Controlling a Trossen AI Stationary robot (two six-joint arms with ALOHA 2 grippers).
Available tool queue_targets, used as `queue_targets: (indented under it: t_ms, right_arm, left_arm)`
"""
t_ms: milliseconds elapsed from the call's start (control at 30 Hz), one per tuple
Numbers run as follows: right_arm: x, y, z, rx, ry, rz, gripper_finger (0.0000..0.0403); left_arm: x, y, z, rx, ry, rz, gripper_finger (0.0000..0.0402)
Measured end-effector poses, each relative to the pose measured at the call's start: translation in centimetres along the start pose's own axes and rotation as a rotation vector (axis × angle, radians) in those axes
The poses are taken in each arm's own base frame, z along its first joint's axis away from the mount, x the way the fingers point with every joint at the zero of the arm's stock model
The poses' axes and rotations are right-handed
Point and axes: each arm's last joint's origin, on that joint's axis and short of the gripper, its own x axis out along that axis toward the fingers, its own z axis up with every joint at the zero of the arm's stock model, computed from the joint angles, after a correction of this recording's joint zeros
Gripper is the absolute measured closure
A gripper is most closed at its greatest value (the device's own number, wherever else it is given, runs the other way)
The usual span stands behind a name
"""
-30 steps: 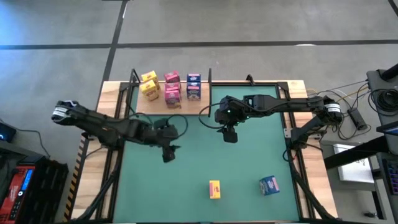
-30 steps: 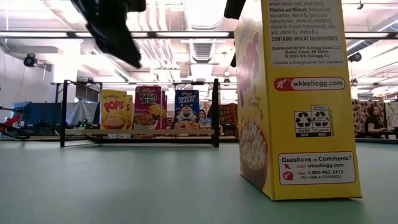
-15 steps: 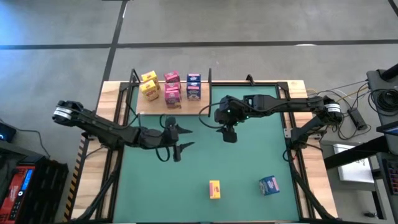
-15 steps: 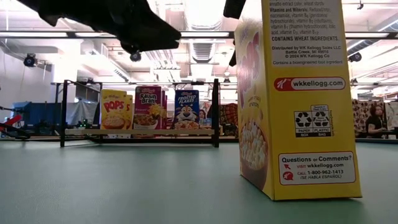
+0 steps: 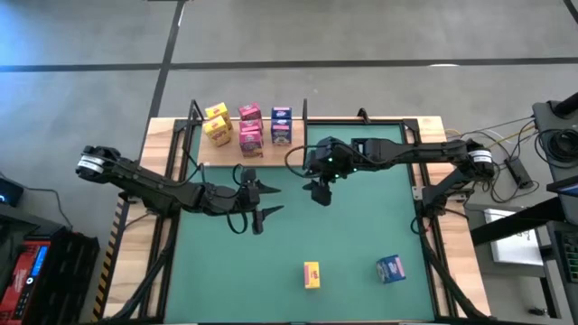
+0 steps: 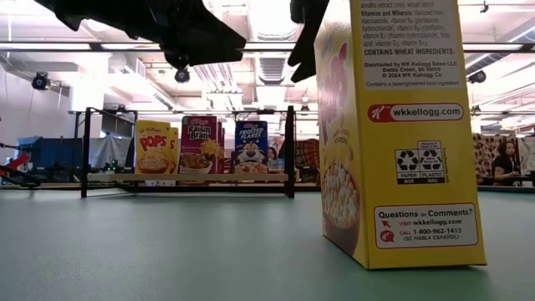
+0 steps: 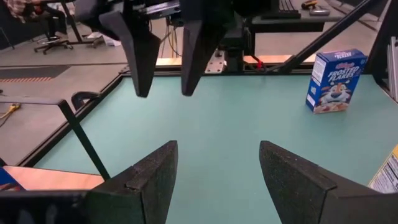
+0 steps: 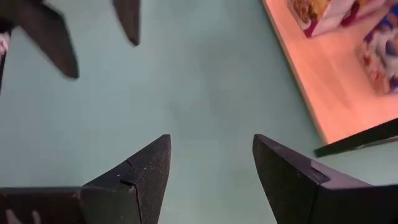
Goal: Stack cereal on shelf
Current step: Move the blue cereal box to the center of the table
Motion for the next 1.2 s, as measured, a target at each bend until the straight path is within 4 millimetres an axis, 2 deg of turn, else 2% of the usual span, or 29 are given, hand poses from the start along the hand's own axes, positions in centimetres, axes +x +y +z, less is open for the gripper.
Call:
queue_targets:
  t_ms: [300, 400, 467, 567, 733, 867, 1033, 1200]
  right_arm:
    - [1.6, -0.3, -0.7, 0.198, 0.068, -0.039, 0.0186]
    - [1.3, -0.3, -1.1, 0.345, 0.161, 0.009, 0.0186]
    - [0.4, -0.2, -1.6, 0.395, 0.270, 0.012, 0.0188]
    - [-1.5, 0.3, -2.9, 0.432, 0.421, -0.088, 0.0193]
    - [-4.2, 2.3, -5.5, 0.513, 0.567, -0.241, 0.0204]
    - [-6.6, 4.8, -7.1, 0.585, 0.582, -0.294, 0.0211]
    - [-9.8, 7.5, -9.6, 0.712, 0.490, -0.338, 0.0215]
    - [-11.3, 9.6, -12.5, 0.887, 0.450, -0.368, 0.0216]
  left_arm:
    - [0.0, 0.0, 0.4, 0.016, -0.016, 0.000, 0.0192]
    - [0.0, 0.0, 0.6, 0.027, -0.023, 0.000, 0.0192]
    - [0.0, 0.0, 0.6, 0.038, -0.021, 0.000, 0.0192]
    - [0.0, 0.0, 0.6, 0.043, -0.020, 0.000, 0.0192]
    - [0.0, 0.0, 0.5, 0.057, -0.014, 0.000, 0.0192]
    - [0.0, 0.0, 0.5, 0.048, -0.007, 0.000, 0.0192]
    - [0.0, 0.0, 0.4, 0.041, 0.003, 0.000, 0.0192]
    - [0.0, 0.0, 0.4, 0.027, 0.003, 0.000, 0.0192]
